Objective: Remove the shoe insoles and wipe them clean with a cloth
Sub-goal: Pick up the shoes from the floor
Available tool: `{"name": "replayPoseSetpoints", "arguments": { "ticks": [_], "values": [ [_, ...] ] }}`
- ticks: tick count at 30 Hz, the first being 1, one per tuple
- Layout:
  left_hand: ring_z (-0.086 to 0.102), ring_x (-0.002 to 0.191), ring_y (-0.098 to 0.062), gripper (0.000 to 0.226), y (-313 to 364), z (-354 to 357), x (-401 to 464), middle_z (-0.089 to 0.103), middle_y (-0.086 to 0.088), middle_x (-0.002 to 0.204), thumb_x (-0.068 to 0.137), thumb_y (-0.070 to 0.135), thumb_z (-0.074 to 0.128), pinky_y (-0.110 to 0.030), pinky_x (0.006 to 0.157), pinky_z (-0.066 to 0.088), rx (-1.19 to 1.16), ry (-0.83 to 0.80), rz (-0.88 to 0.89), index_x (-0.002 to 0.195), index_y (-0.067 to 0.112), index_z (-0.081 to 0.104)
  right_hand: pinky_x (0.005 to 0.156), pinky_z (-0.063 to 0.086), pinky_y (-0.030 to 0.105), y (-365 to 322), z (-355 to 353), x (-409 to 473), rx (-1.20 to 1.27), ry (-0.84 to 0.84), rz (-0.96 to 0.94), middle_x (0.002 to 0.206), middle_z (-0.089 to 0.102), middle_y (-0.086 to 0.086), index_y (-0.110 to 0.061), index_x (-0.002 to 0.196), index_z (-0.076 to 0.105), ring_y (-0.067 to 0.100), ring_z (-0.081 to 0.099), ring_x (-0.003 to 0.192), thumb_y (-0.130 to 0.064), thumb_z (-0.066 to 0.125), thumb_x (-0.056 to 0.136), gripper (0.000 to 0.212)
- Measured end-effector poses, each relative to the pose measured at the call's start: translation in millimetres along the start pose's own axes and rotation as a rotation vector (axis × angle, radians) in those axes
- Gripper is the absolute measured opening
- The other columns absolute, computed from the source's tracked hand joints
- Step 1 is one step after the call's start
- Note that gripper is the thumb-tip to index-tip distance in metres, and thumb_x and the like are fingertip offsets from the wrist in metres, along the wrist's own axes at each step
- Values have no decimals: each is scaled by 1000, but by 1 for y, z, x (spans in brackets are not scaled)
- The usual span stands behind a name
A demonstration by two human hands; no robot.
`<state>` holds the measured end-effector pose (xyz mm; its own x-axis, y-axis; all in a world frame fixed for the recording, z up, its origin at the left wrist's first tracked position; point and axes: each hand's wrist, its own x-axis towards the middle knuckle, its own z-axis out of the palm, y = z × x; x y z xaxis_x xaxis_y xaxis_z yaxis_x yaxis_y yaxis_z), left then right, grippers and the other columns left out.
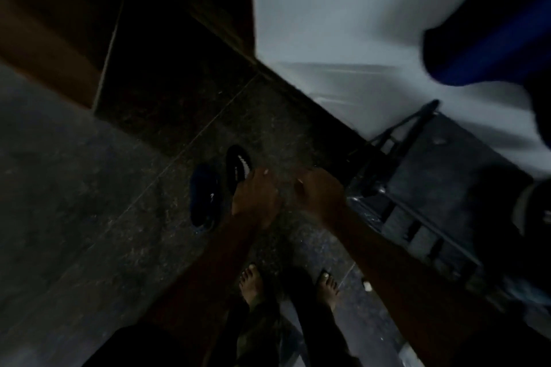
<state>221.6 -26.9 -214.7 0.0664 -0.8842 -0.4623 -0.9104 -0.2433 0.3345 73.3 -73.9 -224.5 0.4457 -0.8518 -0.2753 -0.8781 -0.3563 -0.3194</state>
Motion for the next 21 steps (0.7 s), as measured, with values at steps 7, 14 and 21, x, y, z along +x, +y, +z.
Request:
{"name": "replayPoseSetpoints", "arguments": {
  "ticks": [7, 14, 21],
  "values": [
    [63, 88, -42, 39, 156, -44, -21, 62, -22, 106, 76, 15, 71, -42, 73, 53, 98, 180, 384, 113, 6, 64, 93, 42, 33, 77, -126, -92, 109, -39, 287, 124, 61, 12, -15, 116, 65, 31, 56, 117, -27, 50, 96, 28],
    [58, 108, -37, 45, 313, -63, -53, 57, -16, 122, 81, 23, 62, -44, 82, 50, 208, 176, 695, 124, 13, 59, 89, 48, 41, 166, -201, -202, 27, 107, 556, 120, 62, 15, -15, 119, 59, 36, 59, 111, -22, 42, 95, 30],
    [48, 121, -35, 45, 431, -34, -95, 44, -16, 136, 93, 24, 55, -45, 96, 40, 327, 59, 825, 134, 10, 45, 79, 51, 40, 242, -242, -302, 47, 233, 768, 111, 66, 20, -8, 114, 62, 38, 63, 101, -18, 46, 94, 27]
  ]
}}
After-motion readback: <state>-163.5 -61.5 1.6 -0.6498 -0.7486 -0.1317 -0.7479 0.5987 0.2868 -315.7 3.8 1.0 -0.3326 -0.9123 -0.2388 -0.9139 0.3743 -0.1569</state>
